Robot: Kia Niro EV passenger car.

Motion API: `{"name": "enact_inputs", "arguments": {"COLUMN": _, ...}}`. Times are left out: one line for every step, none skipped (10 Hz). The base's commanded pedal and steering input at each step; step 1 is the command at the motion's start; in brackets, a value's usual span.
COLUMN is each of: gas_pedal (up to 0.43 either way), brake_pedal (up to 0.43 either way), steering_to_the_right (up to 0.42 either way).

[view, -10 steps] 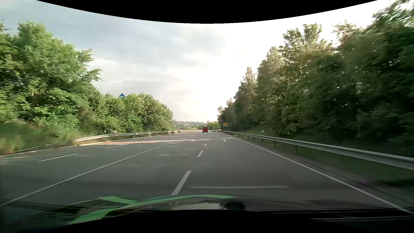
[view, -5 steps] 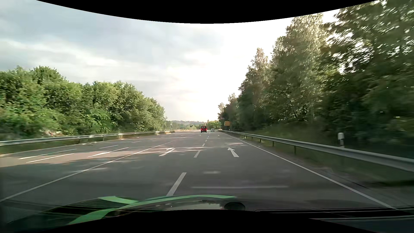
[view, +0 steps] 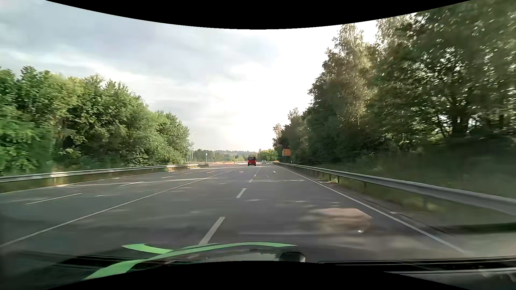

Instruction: Follow the waypoints while adhering to traffic rules and regulations

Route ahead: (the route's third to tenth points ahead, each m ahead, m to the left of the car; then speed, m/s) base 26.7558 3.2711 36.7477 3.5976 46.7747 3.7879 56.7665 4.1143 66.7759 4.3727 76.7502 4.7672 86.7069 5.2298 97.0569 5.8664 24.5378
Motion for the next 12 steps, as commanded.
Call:
{"name": "enact_inputs", "arguments": {"gas_pedal": 0.189, "brake_pedal": 0.000, "steering_to_the_right": -0.003}}
{"name": "enact_inputs", "arguments": {"gas_pedal": 0.197, "brake_pedal": 0.000, "steering_to_the_right": -0.004}}
{"name": "enact_inputs", "arguments": {"gas_pedal": 0.209, "brake_pedal": 0.000, "steering_to_the_right": -0.004}}
{"name": "enact_inputs", "arguments": {"gas_pedal": 0.209, "brake_pedal": 0.000, "steering_to_the_right": -0.004}}
{"name": "enact_inputs", "arguments": {"gas_pedal": 0.209, "brake_pedal": 0.000, "steering_to_the_right": -0.004}}
{"name": "enact_inputs", "arguments": {"gas_pedal": 0.209, "brake_pedal": 0.000, "steering_to_the_right": -0.004}}
{"name": "enact_inputs", "arguments": {"gas_pedal": 0.209, "brake_pedal": 0.000, "steering_to_the_right": -0.004}}
{"name": "enact_inputs", "arguments": {"gas_pedal": 0.209, "brake_pedal": 0.000, "steering_to_the_right": -0.004}}
{"name": "enact_inputs", "arguments": {"gas_pedal": 0.209, "brake_pedal": 0.000, "steering_to_the_right": -0.004}}
{"name": "enact_inputs", "arguments": {"gas_pedal": 0.209, "brake_pedal": 0.000, "steering_to_the_right": -0.004}}
{"name": "enact_inputs", "arguments": {"gas_pedal": 0.209, "brake_pedal": 0.000, "steering_to_the_right": -0.005}}
{"name": "enact_inputs", "arguments": {"gas_pedal": 0.209, "brake_pedal": 0.000, "steering_to_the_right": -0.004}}
